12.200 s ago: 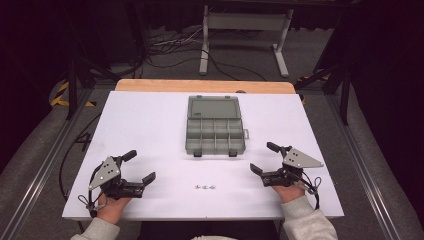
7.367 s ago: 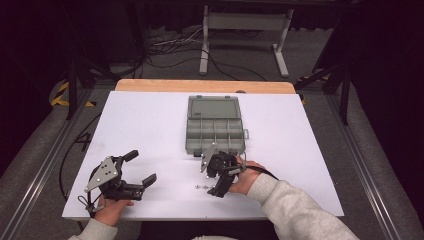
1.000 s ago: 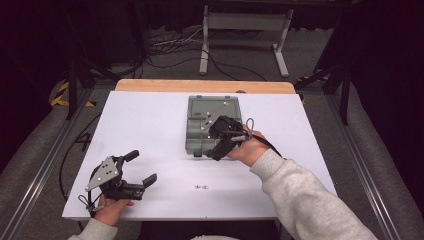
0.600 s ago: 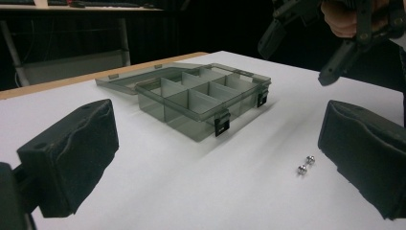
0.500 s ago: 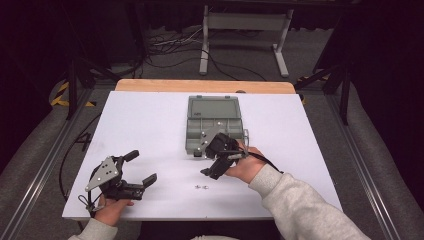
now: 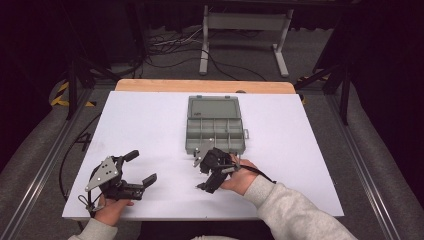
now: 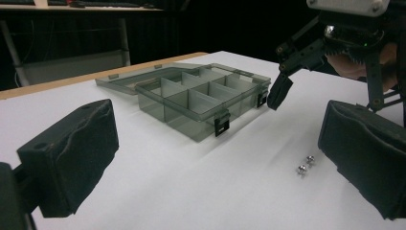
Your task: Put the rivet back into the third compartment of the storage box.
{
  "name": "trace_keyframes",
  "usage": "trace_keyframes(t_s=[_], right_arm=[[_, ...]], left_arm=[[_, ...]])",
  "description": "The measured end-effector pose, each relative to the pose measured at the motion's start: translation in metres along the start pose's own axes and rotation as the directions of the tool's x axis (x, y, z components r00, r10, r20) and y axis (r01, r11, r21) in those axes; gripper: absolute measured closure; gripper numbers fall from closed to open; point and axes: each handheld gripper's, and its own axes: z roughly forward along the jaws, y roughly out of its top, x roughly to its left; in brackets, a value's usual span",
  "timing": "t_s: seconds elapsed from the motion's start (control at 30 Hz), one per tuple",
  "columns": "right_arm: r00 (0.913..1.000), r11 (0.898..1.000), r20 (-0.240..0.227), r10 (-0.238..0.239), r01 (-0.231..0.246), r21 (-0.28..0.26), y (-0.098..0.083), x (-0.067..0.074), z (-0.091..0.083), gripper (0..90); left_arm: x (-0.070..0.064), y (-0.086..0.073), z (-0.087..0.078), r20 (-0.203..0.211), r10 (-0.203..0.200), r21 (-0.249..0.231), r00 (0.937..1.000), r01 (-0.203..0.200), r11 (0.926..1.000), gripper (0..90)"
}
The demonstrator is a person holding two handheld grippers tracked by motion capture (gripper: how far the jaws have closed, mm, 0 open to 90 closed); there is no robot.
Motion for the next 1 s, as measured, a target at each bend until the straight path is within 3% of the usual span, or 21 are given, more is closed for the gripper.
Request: trace_keyframes(t_s=[0.33, 0.57, 1.0], right_arm=[[0.9993, 1.000, -0.038, -0.002, 0.003, 0.027, -0.007, 0.005, 0.015, 26.8], [0.9975, 0.999, -0.070, -0.009, 0.012, 0.051, -0.010, 0.008, 0.021, 48.0], [0.9949, 0.996, -0.099, -0.021, 0.029, 0.082, -0.009, 0.009, 0.027, 76.1]], left_arm=[[0.000, 0.000, 0.000, 0.001, -0.002, 0.001, 1.0000, 0.002, 1.0000, 0.6], [0.000, 0.000, 0.000, 0.001, 0.000, 0.002, 1.0000, 0.000, 1.0000, 0.6], [0.000, 0.000, 0.000, 0.001, -0.002, 0.001, 1.0000, 0.002, 1.0000, 0.6]])
